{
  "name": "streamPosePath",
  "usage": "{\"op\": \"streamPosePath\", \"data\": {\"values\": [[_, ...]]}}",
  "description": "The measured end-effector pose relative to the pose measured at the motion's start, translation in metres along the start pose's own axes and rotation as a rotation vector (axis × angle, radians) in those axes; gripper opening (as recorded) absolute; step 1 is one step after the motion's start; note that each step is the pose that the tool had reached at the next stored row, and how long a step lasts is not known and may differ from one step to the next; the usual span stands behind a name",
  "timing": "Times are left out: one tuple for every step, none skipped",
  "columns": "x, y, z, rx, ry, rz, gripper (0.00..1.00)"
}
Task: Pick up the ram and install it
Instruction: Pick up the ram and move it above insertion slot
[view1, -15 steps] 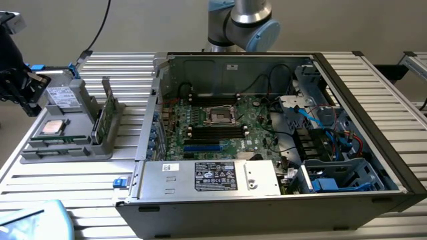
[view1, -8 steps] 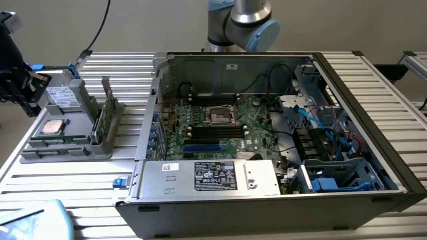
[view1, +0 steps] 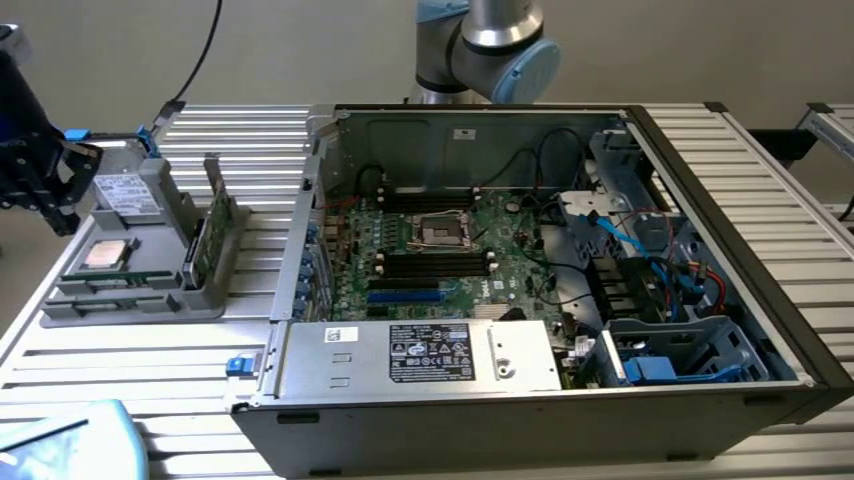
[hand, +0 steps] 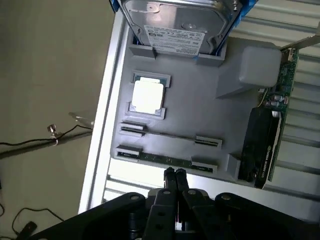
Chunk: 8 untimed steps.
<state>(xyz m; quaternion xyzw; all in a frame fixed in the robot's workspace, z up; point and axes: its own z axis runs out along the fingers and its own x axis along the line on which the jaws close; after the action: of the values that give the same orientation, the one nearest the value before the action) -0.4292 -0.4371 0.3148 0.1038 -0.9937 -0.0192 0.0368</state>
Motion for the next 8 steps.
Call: {"op": "streamPosePath", "data": {"values": [[0.0,0.0,0.0,0.0013,0.0008,-0.018,0.1],[0.0,0.0,0.0,0.0026,0.0015,-0.036,0.1],[0.0,0.0,0.0,0.004,0.0023,-0.055,0.1],[0.0,0.0,0.0,0.0052,0.0031,-0.073,0.1],[0.0,0.0,0.0001,0.0065,0.0037,-0.091,0.1],[0.0,0.0,0.0001,0.0078,0.0044,-0.11,0.1],[0.0,0.0,0.0001,0.0092,0.0047,-0.128,0.1],[0.0,0.0,0.0002,0.0107,0.005,-0.146,0.1]]}}
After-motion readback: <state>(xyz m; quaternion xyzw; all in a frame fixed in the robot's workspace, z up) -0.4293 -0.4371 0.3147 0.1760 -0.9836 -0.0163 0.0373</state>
